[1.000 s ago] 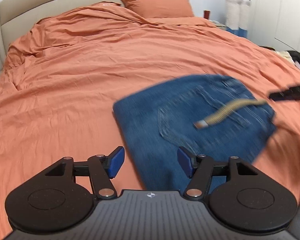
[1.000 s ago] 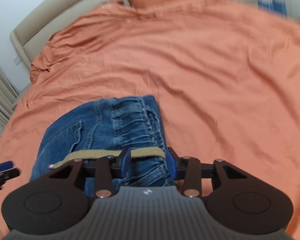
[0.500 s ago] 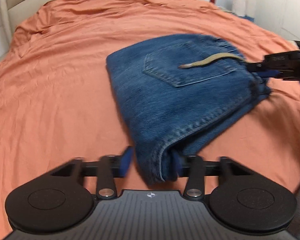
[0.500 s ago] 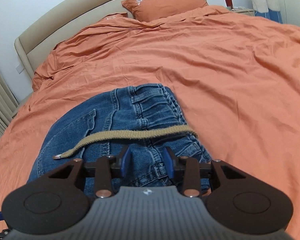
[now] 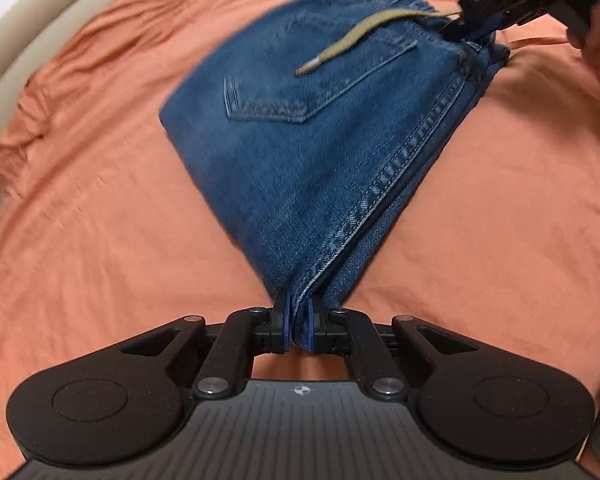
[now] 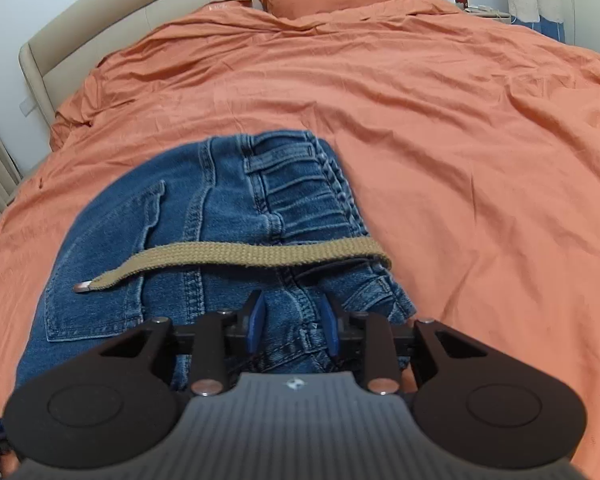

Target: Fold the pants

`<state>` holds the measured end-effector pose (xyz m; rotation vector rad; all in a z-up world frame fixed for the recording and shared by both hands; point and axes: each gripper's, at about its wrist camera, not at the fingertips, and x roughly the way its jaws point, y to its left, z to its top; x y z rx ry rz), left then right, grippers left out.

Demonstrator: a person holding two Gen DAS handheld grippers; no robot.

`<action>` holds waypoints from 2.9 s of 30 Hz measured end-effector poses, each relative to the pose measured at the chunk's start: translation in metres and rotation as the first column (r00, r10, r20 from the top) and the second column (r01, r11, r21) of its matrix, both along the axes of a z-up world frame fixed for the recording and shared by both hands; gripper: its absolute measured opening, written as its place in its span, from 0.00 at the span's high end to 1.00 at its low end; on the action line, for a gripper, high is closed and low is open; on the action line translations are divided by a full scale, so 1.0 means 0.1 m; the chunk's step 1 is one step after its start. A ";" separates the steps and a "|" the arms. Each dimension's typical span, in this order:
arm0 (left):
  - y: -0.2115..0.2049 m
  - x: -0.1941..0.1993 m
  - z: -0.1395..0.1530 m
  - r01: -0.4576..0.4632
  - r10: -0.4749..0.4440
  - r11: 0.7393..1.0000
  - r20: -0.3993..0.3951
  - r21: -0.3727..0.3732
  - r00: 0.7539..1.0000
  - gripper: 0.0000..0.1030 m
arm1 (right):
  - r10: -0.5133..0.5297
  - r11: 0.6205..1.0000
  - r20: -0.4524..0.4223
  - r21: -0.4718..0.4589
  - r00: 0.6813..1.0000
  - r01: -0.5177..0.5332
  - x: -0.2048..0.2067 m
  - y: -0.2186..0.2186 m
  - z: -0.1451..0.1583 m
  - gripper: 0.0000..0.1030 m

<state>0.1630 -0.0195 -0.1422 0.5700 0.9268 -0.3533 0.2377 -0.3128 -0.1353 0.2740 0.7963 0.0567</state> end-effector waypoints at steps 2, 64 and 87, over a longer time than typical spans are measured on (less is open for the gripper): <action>0.00 -0.01 0.00 0.004 -0.004 1.000 0.003 0.008 1.000 0.92 | -0.002 1.000 -0.016 -0.006 1.000 0.002 0.02 -0.02 -0.04 0.90; -0.29 2.19 -0.05 -0.124 0.134 0.947 0.014 -0.295 0.991 0.69 | 0.236 0.938 -0.055 -0.247 0.970 -0.243 1.57 0.22 0.06 0.78; 0.94 1.56 0.39 -0.437 0.371 0.698 -0.235 -0.568 0.898 0.28 | 0.195 0.953 -0.181 0.266 0.964 -0.142 0.98 -0.91 0.21 0.29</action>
